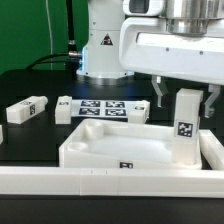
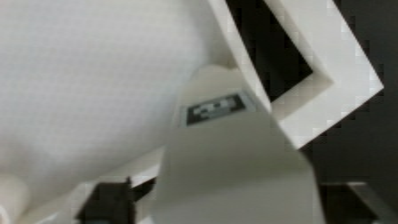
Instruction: Assemble desk
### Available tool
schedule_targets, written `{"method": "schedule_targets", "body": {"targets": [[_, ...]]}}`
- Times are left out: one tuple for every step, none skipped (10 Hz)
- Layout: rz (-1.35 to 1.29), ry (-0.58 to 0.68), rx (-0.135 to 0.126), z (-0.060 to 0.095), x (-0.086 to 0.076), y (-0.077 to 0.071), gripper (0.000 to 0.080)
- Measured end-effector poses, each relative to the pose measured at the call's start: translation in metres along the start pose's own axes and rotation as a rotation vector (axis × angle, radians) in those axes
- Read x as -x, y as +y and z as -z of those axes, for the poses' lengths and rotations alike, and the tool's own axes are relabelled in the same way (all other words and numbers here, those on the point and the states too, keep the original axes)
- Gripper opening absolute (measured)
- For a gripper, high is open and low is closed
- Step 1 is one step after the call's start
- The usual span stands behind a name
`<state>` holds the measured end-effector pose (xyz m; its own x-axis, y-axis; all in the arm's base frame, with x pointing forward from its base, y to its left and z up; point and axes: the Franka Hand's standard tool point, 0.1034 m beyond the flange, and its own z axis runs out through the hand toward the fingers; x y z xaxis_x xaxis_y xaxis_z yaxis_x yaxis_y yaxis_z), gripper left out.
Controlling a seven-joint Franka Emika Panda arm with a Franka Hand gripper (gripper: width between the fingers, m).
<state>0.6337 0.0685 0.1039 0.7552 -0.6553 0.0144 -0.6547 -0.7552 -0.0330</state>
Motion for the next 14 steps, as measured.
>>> {"method": "schedule_targets", "body": {"targets": [[0.0,0.0,0.0,0.0,0.0,0.0,0.0607],[0.001,0.0,-0.001,0.0,0.0,0.0,0.0638],[0.029,0.001,-0.006,0.005,0.004,-0.002,0.0638],[0.052,-0.002,-0.012,0.014,0.015,0.0,0.0647],[0.086,-0.006,-0.02,0.024,0.024,0.006,0.0647],[0.117,-0.01,-0.036,0.032,0.031,0.014,0.0648],[0.141,-0.009,-0.055,0.036,0.033,0.023,0.0648],[0.135,-0.012,-0.054,0.035,0.034,0.023,0.0648],[0.139,-0.013,-0.052,0.033,0.035,0.022,0.0648],[0.139,-0.012,-0.052,0.033,0.035,0.022,0.0648],[0.139,-0.013,-0.052,0.033,0.035,0.022,0.0648],[0.139,-0.013,-0.052,0.033,0.035,0.022,0.0648],[0.139,-0.013,-0.052,0.033,0.035,0.022,0.0648],[0.139,-0.013,-0.052,0.033,0.035,0.022,0.0648]]}}
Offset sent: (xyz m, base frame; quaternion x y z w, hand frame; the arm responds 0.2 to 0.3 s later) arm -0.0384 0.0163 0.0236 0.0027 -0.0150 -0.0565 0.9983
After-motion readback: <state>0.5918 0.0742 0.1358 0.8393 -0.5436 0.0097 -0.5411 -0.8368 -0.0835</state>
